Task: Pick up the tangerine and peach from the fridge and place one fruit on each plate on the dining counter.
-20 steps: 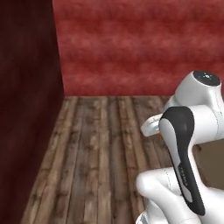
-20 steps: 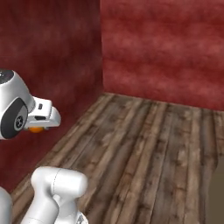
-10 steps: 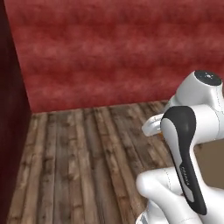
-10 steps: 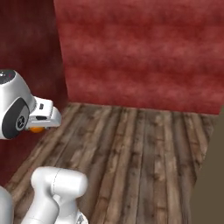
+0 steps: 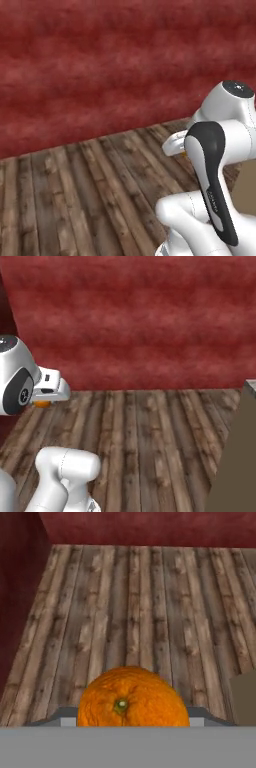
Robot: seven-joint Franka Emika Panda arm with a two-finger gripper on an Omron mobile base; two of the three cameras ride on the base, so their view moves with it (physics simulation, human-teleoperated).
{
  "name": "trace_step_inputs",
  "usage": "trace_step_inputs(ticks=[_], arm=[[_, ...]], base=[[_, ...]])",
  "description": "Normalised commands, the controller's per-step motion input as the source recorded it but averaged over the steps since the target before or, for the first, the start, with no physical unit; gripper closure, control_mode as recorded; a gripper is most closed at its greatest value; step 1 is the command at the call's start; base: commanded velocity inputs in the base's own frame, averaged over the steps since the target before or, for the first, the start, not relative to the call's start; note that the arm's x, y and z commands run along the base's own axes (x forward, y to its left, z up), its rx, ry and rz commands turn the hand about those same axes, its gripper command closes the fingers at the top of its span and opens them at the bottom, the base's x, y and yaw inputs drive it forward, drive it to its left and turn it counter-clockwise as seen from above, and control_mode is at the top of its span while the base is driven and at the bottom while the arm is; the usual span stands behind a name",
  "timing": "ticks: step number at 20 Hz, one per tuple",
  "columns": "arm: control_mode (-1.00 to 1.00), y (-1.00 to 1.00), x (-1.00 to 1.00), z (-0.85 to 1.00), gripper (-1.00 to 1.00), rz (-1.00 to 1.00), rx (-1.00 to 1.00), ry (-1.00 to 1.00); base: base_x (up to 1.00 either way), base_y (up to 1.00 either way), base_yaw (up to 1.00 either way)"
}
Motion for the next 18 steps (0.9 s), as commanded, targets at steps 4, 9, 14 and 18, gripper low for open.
trace_step_inputs(ticks=[4,9,14,18], arm=[[1.00,0.00,0.00,0.00,1.00,0.00,0.00,0.00],[1.00,0.00,0.00,0.00,1.00,0.00,0.00,0.00],[1.00,0.00,0.00,0.00,1.00,0.00,0.00,0.00],[1.00,0.00,0.00,0.00,1.00,0.00,0.00,0.00]], base=[[1.00,0.18,-0.52],[1.00,0.36,-0.51],[1.00,0.60,-0.50],[1.00,0.58,-0.53]])
